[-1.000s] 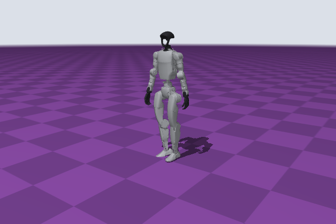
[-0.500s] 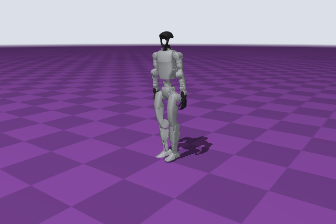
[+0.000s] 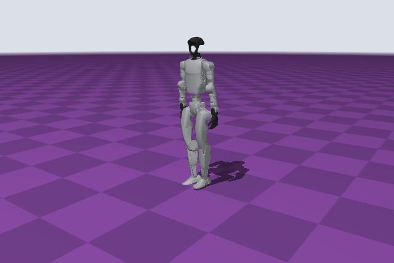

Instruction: Upper body actions

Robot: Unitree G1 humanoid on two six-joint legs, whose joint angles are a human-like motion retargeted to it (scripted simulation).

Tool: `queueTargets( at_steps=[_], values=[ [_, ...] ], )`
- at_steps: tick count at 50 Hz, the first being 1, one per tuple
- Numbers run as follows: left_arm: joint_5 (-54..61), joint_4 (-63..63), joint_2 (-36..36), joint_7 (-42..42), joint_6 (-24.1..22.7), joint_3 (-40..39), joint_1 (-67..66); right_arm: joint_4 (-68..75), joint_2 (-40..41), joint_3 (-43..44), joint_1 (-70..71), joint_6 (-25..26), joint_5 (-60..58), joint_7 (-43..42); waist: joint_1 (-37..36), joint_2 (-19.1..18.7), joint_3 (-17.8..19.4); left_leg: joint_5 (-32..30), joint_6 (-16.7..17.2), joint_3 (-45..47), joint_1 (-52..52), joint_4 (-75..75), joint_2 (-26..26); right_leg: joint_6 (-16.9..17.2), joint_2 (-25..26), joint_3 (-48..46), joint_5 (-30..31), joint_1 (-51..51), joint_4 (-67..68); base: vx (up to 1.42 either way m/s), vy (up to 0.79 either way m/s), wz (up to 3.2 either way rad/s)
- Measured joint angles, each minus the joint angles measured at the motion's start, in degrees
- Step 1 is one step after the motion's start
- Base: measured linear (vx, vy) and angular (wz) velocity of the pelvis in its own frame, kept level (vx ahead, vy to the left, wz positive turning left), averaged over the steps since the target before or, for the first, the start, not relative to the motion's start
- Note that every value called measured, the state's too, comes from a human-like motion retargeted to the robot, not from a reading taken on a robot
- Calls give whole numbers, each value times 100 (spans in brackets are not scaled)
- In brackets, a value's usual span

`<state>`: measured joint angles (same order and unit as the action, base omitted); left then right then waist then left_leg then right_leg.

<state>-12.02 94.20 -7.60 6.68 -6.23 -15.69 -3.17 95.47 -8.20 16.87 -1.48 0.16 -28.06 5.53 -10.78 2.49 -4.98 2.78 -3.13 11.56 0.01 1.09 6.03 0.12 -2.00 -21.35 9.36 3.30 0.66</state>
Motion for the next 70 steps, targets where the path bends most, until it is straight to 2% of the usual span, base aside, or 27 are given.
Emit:
queueTargets(
  at_steps=[33, 64, 70],
  values=[
    [174, -28, 1, 73, -158, -33, 110, -61, -22, -30, -40, 1, -118, -12, 29, 98, -269, 105, -137, 126, 82, 85, 57, -28, 34, 59, -16, 27, 9, 5, 0, -5],
    [188, 10, 11, 55, -169, -2, 96, -159, -12, 20, -163, -65, -46, -61, -59, 101, -181, 109, -221, 35, 55, 86, 119, -121, 29, -56, 32, 27, 18, 0, 0, 0],
    [157, -54, 7, 55, -159, -17, 183, -219, -14, 52, -222, -132, 62, -101, 30, 36, -178, 78, -205, -254, -111, 16, 55, 33, -44, -85, -24, 163, 359, -5, -4, 43]
  ],
)
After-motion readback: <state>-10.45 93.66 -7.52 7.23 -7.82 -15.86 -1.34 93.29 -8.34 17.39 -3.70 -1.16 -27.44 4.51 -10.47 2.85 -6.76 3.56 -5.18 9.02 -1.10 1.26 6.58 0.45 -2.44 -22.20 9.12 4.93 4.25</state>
